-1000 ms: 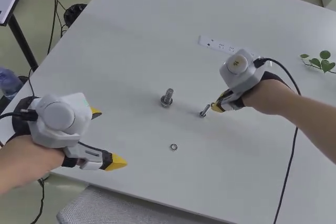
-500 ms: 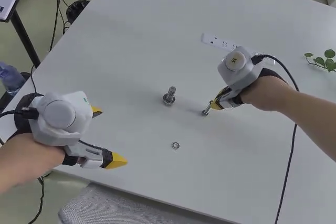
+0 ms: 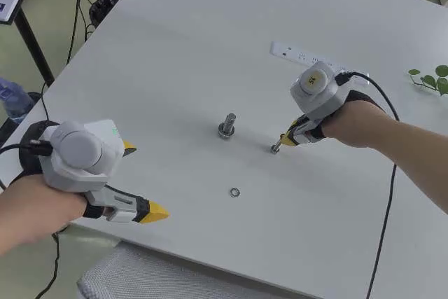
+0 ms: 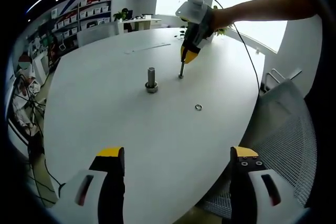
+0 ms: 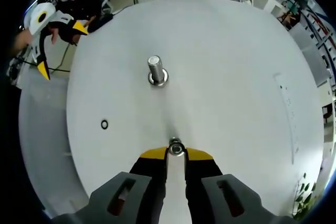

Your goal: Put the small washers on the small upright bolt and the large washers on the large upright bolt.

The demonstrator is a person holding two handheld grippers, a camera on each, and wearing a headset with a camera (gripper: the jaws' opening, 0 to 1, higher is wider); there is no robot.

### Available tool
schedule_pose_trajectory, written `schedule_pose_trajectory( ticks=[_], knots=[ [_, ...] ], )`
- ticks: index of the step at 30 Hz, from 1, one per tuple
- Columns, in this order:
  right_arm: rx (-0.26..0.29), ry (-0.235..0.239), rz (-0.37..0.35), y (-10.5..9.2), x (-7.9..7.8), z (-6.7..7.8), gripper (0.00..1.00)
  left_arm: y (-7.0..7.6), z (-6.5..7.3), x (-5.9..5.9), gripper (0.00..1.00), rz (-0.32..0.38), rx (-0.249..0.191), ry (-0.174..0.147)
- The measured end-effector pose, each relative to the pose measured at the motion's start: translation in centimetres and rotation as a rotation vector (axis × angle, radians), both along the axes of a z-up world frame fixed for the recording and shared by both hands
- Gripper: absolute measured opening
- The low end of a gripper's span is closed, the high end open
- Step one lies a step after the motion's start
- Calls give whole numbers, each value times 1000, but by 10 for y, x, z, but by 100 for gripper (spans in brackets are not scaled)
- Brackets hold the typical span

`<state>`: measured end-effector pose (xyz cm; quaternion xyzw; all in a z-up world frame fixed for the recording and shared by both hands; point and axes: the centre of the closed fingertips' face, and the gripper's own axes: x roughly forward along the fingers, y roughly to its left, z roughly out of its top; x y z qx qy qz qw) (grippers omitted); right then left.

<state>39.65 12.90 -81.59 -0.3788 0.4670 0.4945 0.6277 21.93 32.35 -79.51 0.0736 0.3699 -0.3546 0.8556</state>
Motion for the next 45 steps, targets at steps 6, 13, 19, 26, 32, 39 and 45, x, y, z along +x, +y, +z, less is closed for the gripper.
schedule_pose_trajectory(
  ticks=[6, 13, 19, 26, 32, 39, 45],
  knots=[
    [-6, 3, 7, 2, -1, -2, 12, 0, -2, -2, 82, 0, 3, 8],
    [-15, 4, 18, 1, 1, -8, 12, 3, -6, -2, 81, 9, 2, 13],
    [-19, 6, 20, 1, 0, -13, 12, 3, -6, -2, 81, 6, 2, 17],
    [-32, 6, 28, 1, -2, -24, 12, 4, -8, -2, 81, 6, 1, 20],
    [-36, 8, 35, 2, -3, -31, 13, 5, -11, -3, 81, 5, -1, 29],
    [-44, 0, 50, 3, -3, -37, 13, 8, -11, -3, 81, 20, -6, 30],
    [-48, -13, 62, 4, -2, -40, 13, 11, -13, -7, 81, 23, 1, 33]
  ],
)
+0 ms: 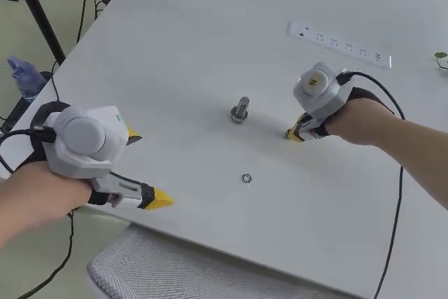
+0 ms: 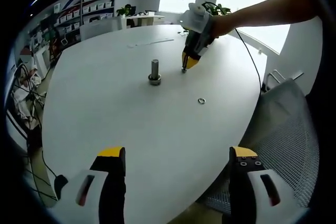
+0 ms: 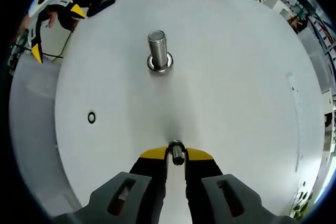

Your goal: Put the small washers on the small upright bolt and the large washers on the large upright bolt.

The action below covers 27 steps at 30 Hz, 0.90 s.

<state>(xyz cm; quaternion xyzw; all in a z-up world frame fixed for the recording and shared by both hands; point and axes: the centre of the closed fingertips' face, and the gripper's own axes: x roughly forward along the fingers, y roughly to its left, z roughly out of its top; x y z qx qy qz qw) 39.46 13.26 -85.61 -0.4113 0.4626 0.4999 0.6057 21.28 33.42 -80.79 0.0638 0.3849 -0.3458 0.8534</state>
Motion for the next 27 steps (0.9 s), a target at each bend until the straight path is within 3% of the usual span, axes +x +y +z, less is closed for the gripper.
schedule_pose_trajectory(
  ticks=[7, 13, 27],
  knots=[
    [0, -9, 1, 0, 0, -1, 13, -1, -1, -4, 80, 1, 3, 5],
    [-4, -11, 6, 1, 3, -3, 13, 0, 2, -2, 80, 12, 1, -9],
    [0, 1, -13, 0, 3, -4, 13, 1, -1, -8, 79, 9, 6, 4]
  ],
)
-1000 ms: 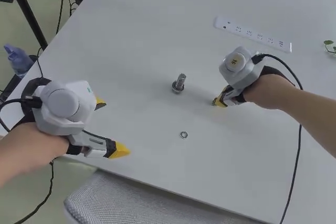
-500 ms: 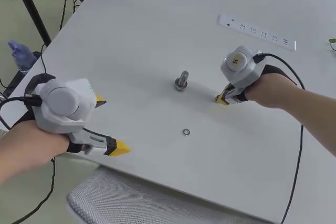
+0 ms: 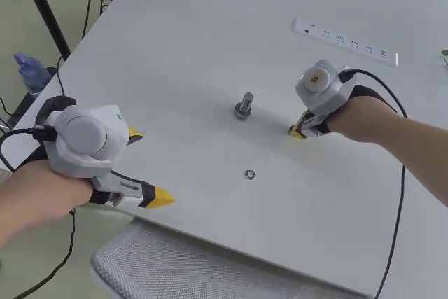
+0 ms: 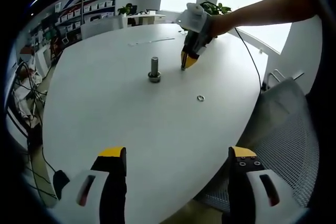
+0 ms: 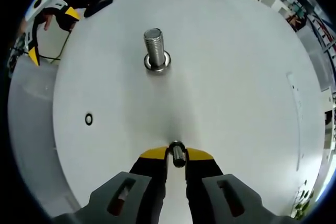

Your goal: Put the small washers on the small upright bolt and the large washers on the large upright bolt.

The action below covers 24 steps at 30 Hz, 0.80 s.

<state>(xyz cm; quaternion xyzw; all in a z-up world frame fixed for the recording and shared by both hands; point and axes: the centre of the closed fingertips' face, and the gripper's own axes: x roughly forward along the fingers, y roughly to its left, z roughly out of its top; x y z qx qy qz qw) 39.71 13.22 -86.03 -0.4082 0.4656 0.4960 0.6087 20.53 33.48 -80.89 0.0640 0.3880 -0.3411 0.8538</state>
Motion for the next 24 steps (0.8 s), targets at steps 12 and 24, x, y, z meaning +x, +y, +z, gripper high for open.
schedule_pose_trajectory(
  ticks=[12, 24],
  knots=[
    [2, -3, 19, 0, -1, 2, 14, 0, 1, 3, 80, 1, 1, -6],
    [3, 9, 33, 0, -3, 2, 22, 0, 2, 2, 80, 4, 1, -8]
  ],
)
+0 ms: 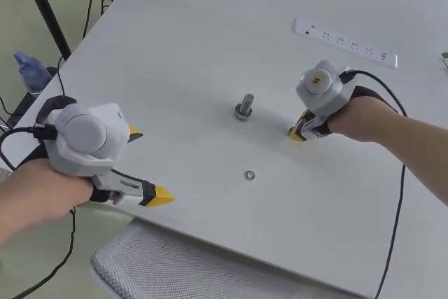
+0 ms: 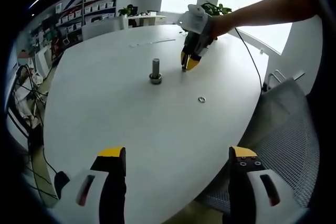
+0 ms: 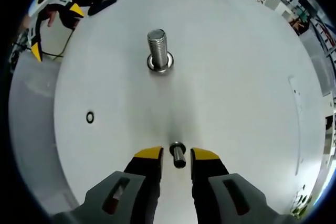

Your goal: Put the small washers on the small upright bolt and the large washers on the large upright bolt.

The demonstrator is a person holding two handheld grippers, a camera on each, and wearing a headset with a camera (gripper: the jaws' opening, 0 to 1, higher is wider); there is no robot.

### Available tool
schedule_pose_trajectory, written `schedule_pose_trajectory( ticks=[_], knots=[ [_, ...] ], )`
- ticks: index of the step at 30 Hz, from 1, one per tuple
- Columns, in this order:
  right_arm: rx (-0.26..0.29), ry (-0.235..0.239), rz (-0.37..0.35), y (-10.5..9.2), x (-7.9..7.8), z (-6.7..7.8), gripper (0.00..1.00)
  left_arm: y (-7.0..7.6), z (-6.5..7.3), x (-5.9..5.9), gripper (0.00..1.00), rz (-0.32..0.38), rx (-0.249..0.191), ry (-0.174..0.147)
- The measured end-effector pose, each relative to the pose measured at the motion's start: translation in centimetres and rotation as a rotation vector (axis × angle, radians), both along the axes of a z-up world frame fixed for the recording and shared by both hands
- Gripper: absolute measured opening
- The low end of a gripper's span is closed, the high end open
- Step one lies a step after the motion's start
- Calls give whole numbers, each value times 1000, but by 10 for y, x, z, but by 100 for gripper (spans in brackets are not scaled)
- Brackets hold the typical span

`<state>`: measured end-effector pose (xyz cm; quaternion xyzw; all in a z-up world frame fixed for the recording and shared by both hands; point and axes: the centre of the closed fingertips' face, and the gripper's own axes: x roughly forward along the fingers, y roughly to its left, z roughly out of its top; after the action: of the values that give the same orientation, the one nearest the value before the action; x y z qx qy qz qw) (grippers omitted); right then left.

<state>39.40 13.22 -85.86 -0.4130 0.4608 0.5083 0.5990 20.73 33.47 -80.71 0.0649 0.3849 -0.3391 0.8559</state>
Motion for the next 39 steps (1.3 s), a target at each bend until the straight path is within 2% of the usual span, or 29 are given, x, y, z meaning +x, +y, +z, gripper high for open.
schedule_pose_trajectory(
  ticks=[5, 9, 14, 21, 25, 29, 33, 39],
  knots=[
    [4, -4, 3, 1, 2, 1, 22, -2, 1, 0, 80, -2, -4, -3],
    [15, 5, -5, 2, 0, 7, 23, -5, 2, -1, 80, -8, -2, -4],
    [18, -4, 8, 4, -3, 15, 24, -7, 8, 2, 82, -7, -9, -17],
    [21, -19, 1, 2, 1, 27, 25, -8, 16, 8, 84, -15, -5, -40],
    [29, -24, -11, 1, 8, 29, 25, -8, 19, 9, 86, -22, 2, -49],
    [39, -28, -19, 3, 5, 37, 25, -8, 21, 11, 88, -32, 8, -56],
    [61, -29, -41, 6, 2, 48, 25, -10, 21, 9, 96, -38, 6, -47],
    [79, -26, -38, 10, -11, 58, 26, -10, 21, 5, 97, -50, 6, -42]
  ],
)
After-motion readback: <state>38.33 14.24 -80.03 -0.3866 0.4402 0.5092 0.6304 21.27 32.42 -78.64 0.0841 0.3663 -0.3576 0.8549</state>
